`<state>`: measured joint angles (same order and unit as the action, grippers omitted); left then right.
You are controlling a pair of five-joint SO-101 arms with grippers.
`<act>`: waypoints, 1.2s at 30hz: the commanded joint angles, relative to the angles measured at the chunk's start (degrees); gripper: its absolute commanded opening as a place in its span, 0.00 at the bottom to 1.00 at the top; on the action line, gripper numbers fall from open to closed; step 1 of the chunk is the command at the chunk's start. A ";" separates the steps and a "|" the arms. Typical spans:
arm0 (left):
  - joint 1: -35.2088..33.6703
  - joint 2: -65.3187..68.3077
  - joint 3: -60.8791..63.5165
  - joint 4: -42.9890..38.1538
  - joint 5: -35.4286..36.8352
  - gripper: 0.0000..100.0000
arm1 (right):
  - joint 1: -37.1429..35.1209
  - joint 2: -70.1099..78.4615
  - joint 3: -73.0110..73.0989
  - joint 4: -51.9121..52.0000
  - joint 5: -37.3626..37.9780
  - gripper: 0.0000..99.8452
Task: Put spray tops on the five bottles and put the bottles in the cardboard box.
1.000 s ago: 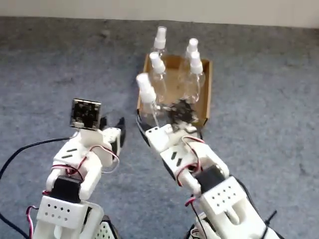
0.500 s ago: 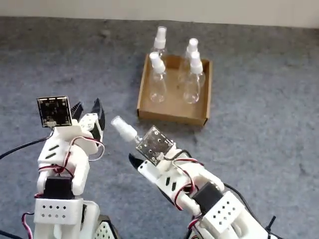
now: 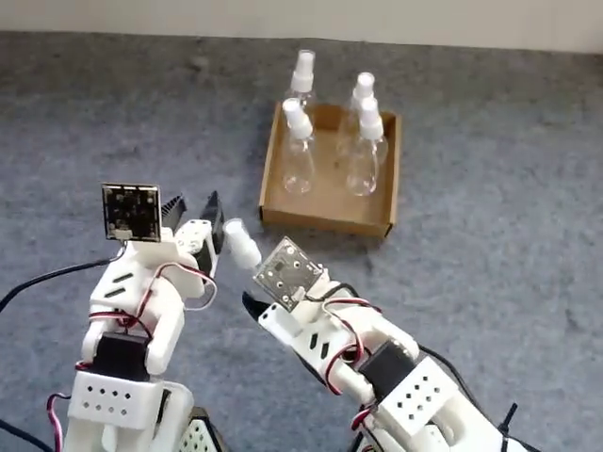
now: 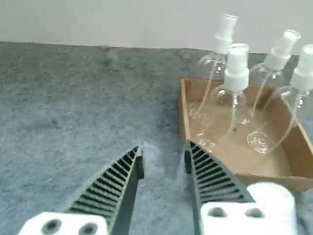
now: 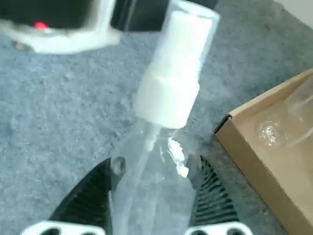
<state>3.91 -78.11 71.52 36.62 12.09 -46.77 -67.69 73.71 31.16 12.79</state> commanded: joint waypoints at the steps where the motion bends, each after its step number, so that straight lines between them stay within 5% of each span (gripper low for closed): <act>1: 2.33 -0.57 -1.45 1.76 0.09 0.13 | -0.13 0.22 -0.75 -2.07 0.18 0.00; 20: 2.68 -0.57 -0.92 4.75 -3.25 0.13 | 14.02 1.10 -11.30 -5.67 -3.34 0.00; 30: 13.58 -0.57 -0.84 8.26 -11.60 0.14 | 16.13 25.89 -31.34 -5.49 -7.47 0.00; 36: 14.99 -0.57 -0.40 8.26 -12.66 0.29 | 16.13 35.65 -42.07 5.32 -13.63 0.00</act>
<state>17.89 -78.11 71.52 44.70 -0.13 -31.38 -33.93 39.87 31.60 1.89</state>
